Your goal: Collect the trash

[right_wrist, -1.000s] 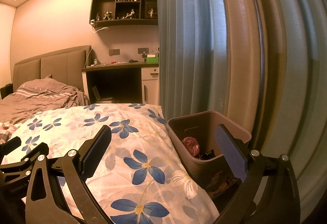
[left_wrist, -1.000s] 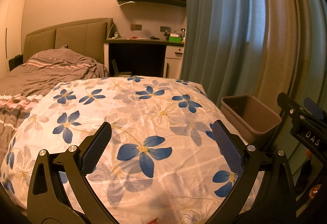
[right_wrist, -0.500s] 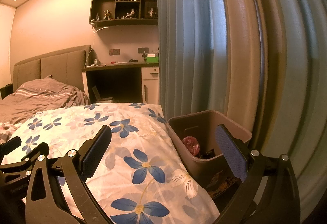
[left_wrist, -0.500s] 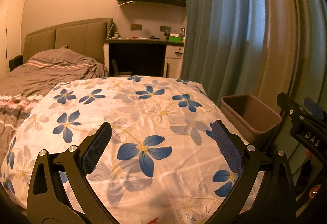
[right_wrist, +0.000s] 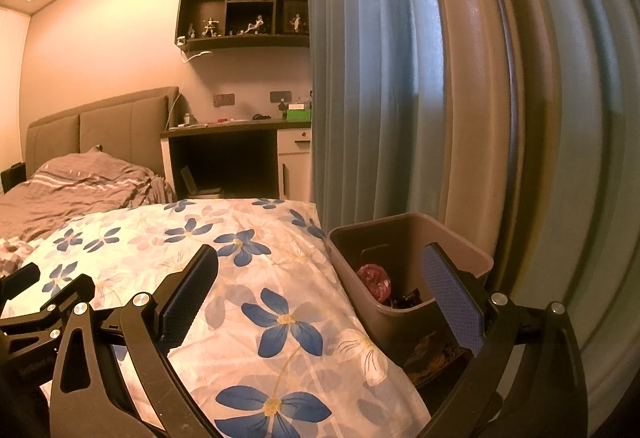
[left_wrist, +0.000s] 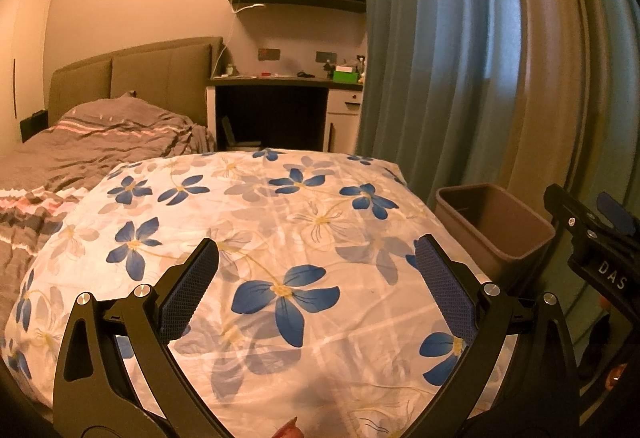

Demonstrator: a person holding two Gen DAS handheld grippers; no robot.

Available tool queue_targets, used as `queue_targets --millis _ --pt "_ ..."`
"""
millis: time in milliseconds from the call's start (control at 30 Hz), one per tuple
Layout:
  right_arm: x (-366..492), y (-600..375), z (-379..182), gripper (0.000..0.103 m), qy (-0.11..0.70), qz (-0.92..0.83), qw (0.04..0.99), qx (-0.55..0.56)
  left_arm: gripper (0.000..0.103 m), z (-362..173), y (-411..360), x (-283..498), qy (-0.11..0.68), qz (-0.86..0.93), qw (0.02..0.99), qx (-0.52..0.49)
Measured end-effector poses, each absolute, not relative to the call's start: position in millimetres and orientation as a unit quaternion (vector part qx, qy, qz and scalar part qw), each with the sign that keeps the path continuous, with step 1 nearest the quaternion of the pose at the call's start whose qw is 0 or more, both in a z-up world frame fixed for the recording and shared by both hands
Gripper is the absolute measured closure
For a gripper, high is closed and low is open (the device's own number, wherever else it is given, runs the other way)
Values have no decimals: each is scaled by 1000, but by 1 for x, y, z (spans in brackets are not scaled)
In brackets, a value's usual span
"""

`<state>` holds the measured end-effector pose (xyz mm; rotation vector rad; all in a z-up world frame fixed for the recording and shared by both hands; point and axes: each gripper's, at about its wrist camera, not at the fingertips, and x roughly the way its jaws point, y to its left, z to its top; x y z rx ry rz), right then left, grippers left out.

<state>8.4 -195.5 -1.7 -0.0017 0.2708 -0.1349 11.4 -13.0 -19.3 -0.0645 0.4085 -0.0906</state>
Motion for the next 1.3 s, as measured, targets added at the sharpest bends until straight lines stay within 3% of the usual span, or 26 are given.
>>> queue_targets --millis 200,367,900,1300 --pt "9 -194 -5 6 138 -67 988 0 6 -19 -10 9 197 -50 978 -39" --pt "9 -194 -6 6 139 -67 988 1 14 -16 -10 8 185 -32 982 -29" --pt "9 -194 -6 6 139 -66 988 2 14 -12 -10 5 186 -28 982 -27" --pt "7 -196 -8 6 137 -65 988 4 6 -9 -10 4 185 -10 983 -21"
